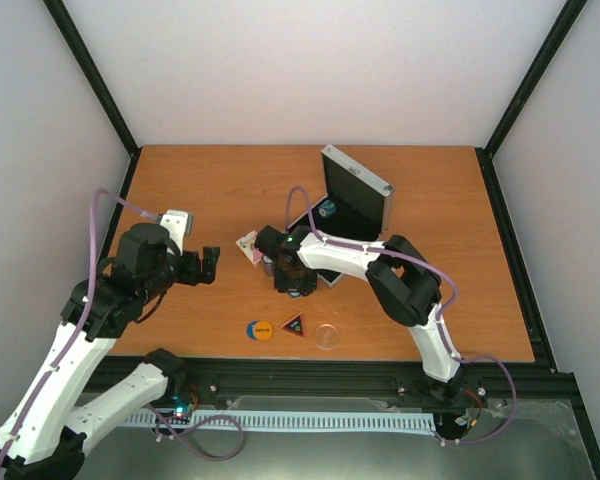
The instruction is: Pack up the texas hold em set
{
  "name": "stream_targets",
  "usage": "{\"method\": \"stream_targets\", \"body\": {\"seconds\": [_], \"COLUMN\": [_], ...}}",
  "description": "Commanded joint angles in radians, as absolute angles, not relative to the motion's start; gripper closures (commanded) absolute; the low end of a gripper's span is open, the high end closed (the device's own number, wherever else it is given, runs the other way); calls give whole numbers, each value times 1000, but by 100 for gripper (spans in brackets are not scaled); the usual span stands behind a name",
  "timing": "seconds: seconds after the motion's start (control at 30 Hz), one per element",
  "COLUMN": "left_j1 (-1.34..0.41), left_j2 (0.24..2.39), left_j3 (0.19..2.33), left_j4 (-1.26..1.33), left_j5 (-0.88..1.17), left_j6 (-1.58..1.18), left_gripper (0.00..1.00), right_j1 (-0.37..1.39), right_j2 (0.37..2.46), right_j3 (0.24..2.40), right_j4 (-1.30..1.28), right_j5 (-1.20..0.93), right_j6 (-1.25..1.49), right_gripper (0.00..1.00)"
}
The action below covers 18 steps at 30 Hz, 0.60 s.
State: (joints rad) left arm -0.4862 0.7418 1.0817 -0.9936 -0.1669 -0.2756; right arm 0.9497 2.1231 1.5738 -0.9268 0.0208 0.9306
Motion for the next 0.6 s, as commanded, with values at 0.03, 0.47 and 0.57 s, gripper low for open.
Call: {"method": "stream_targets", "body": {"seconds": [0.03,0.47,0.57], "left_j1": [-482,-482,-482], "left_j2": [745,752,753], "left_j3": [1089,1085,1083], "left_j4": [-990,-979,-977], "left_j5": [-181,-174,-169], "left_j6": [-259,-261,-261], "left_gripper": [0,0,0], "right_j1": [982,1044,1046], "right_j2": [2113,2108,2096], "right_j3": [1509,1523,1526], "right_j4": [-979,-1034,-1034], "right_j5": [-51,-86,-63], "right_j6": [889,755,756], "right_gripper": [77,68,51]}}
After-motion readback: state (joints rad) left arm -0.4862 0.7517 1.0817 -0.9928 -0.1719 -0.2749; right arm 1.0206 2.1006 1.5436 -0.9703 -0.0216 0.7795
